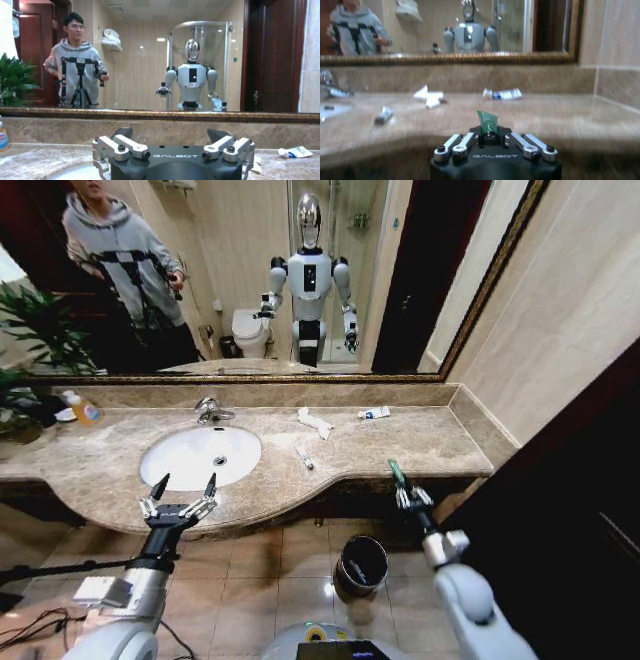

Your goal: Pick up the trash from the sink and place it in the trash bin.

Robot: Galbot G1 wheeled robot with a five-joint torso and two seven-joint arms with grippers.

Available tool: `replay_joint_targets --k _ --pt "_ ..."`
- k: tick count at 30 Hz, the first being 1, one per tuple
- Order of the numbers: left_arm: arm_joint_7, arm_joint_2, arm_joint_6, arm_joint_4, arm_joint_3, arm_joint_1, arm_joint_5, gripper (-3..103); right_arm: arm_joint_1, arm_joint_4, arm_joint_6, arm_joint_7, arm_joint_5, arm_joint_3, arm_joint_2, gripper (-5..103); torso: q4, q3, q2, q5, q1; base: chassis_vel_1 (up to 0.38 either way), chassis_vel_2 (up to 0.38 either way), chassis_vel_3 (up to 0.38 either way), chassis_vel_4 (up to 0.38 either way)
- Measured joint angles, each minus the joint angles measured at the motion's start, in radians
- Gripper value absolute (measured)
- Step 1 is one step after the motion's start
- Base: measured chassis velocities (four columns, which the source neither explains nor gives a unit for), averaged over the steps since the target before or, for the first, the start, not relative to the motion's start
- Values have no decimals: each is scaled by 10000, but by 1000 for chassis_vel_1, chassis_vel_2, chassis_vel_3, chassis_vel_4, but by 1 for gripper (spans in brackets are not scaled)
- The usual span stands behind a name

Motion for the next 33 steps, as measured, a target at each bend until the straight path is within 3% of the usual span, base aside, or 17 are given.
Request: replay_joint_targets --k 8,12,15,22,33 --pt "0 0 0 0 0 0 0 100 -994 -1278 346 -413 -452 -336 436 21 0 0 0 1 -1 0 0 0 0" --pt "0 0 0 0 0 0 0 100 -697 -2050 -198 -542 -96 -529 440 21 -1 1 -2 1 1 0 0 0 0" --pt "0 0 0 0 0 0 0 100 136 -3291 -847 -590 -292 -700 404 21 1 1 -3 2 1 0 0 0 0" --pt "0 0 0 0 0 0 0 100 1288 -5132 -1293 -827 -1487 -974 371 21 1 2 -3 2 1 0 0 0 0" --pt "0 0 0 0 0 0 0 100 3209 -8450 -992 -1119 -2694 -1191 478 21 1 2 -3 2 1 0 0 0 0"
